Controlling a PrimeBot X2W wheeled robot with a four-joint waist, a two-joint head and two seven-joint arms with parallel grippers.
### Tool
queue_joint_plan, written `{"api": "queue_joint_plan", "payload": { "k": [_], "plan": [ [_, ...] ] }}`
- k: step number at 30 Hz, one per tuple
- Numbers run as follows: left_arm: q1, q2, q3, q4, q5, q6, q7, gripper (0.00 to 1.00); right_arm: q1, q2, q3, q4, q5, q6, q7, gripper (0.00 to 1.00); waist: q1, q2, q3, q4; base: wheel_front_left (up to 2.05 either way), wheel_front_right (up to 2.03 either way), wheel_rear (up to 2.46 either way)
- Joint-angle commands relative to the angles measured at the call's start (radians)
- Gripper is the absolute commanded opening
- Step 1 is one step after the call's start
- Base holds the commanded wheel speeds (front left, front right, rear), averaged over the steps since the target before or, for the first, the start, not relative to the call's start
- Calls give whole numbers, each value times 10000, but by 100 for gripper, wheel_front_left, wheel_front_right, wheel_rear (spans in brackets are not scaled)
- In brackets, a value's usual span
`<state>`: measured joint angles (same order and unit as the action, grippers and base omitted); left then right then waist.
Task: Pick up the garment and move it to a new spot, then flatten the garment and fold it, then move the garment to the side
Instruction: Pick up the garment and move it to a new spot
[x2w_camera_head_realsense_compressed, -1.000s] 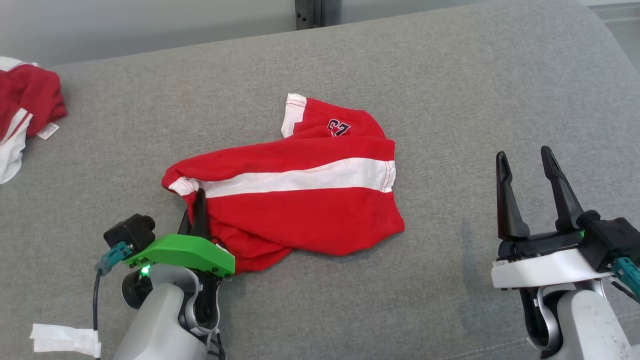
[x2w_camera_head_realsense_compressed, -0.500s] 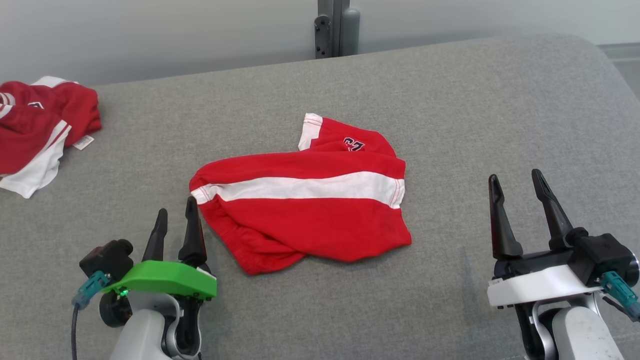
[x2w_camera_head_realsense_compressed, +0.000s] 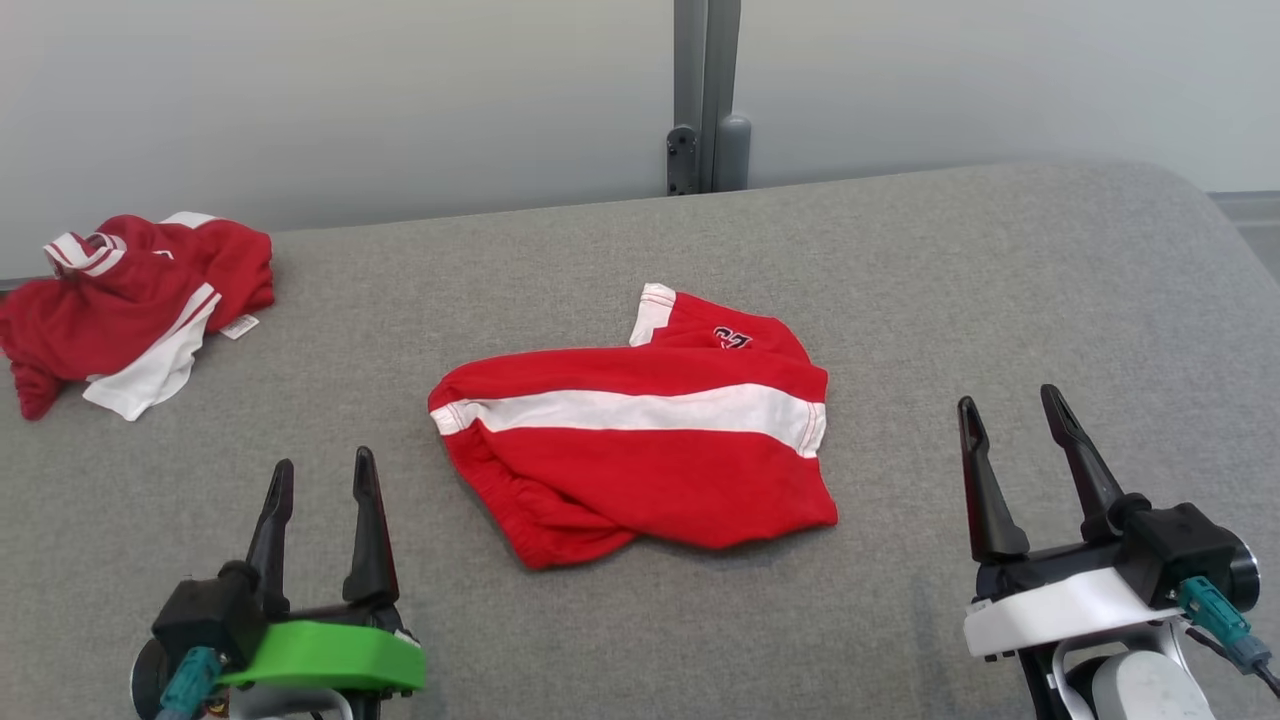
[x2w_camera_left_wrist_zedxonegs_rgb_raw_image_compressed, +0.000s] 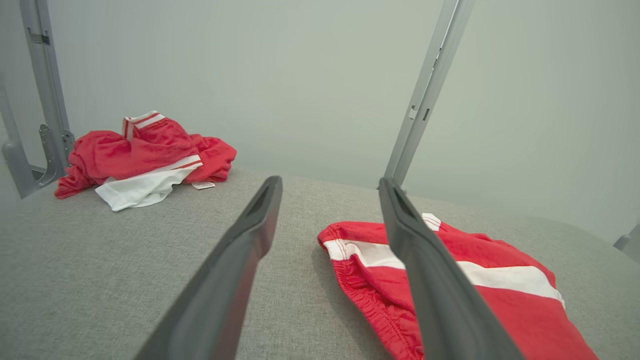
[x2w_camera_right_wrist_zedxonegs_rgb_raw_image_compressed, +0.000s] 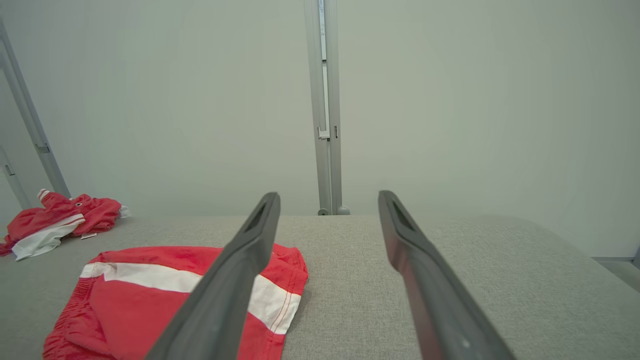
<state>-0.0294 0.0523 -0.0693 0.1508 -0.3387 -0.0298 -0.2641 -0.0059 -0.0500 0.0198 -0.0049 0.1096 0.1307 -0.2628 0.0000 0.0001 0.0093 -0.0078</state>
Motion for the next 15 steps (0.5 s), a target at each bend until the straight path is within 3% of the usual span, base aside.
{"api": "queue_joint_plan", "payload": {
  "k": [1,15],
  "plan": [
    [318,-13,-42,-194,269,65,-3,100,140,-9,29,35,-80,-1,-31,100,0,-1,-177,114,0,0,0],
    [1416,-13,-630,-1085,744,660,-5,100,501,-10,302,241,237,-1,-31,100,0,-1,-418,172,0,0,0]
  ]
}}
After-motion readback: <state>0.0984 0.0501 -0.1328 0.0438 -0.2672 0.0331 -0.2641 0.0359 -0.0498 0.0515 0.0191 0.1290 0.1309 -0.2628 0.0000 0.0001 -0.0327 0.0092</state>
